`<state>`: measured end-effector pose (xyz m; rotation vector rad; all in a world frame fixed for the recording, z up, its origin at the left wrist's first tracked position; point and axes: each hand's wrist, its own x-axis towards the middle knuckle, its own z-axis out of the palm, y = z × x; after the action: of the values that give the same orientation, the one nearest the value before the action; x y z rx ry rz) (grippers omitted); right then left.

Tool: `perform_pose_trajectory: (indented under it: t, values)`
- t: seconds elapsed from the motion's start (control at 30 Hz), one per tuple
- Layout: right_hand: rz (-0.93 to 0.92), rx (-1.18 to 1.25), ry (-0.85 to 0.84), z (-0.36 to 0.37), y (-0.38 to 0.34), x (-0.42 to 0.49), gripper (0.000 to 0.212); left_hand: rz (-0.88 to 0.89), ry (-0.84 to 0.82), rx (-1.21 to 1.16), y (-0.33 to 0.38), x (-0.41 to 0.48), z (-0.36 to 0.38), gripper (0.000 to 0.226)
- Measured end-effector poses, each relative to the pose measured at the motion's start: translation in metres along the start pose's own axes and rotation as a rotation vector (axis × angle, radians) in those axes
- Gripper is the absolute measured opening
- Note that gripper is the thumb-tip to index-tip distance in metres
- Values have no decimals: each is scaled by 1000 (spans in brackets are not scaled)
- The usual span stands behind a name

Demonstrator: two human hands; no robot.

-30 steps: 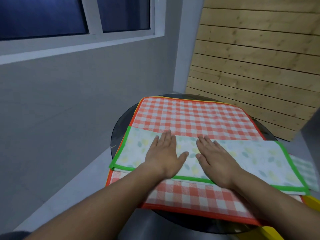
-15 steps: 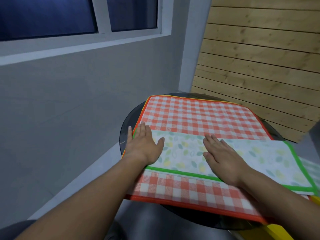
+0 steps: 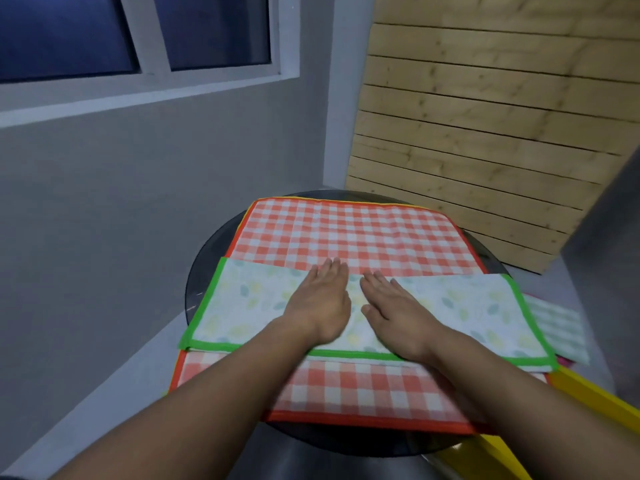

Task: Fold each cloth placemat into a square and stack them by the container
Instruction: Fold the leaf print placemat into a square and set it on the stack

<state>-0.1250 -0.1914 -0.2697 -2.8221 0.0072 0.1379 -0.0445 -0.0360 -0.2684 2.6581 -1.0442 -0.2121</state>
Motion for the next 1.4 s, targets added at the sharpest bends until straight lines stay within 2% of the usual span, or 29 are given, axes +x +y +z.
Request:
perform_pose_trajectory:
  t: [0.13, 0.33, 0.4, 0.67, 0.73, 0.87, 0.93, 1.03, 1.2, 1.3, 1.4]
  values:
    - [53, -43, 10, -4, 15, -7, 61, -7, -1, 76, -1, 2, 9, 67]
    - [362, -73, 58, -32, 96, -41, 66, -6, -15, 149, 1, 1, 9, 75]
    - [396, -95, 72, -31, 110, -46, 68, -5, -17, 163, 2, 2, 9, 75]
    - [365, -89, 83, -30, 114, -45, 72, -2, -52, 136, 0, 6, 9, 76]
    - [353, -79, 137, -31, 108, -48, 73, -13, -65, 81, -1, 9, 5, 75]
    - [222, -53, 289, -33, 62, -54, 63, 36, 99, 105, -3, 20, -16, 49]
    - [155, -23, 275, -28, 31, -57, 51, 26, 62, 105, -4, 31, -29, 41]
    - [113, -26, 199, -20, 7, -60, 39, -30, -49, -34, -3, 44, -43, 26]
    - [101, 38, 154, -21, 8, -61, 49, -106, -127, -259, -1, 51, -54, 23]
    - [98, 71, 164, -23, 10, -60, 45, -213, -75, -363, -4, 47, -60, 26]
    - [71, 108, 187, -24, 8, -60, 40, -427, 15, -534, -12, 44, -64, 27]
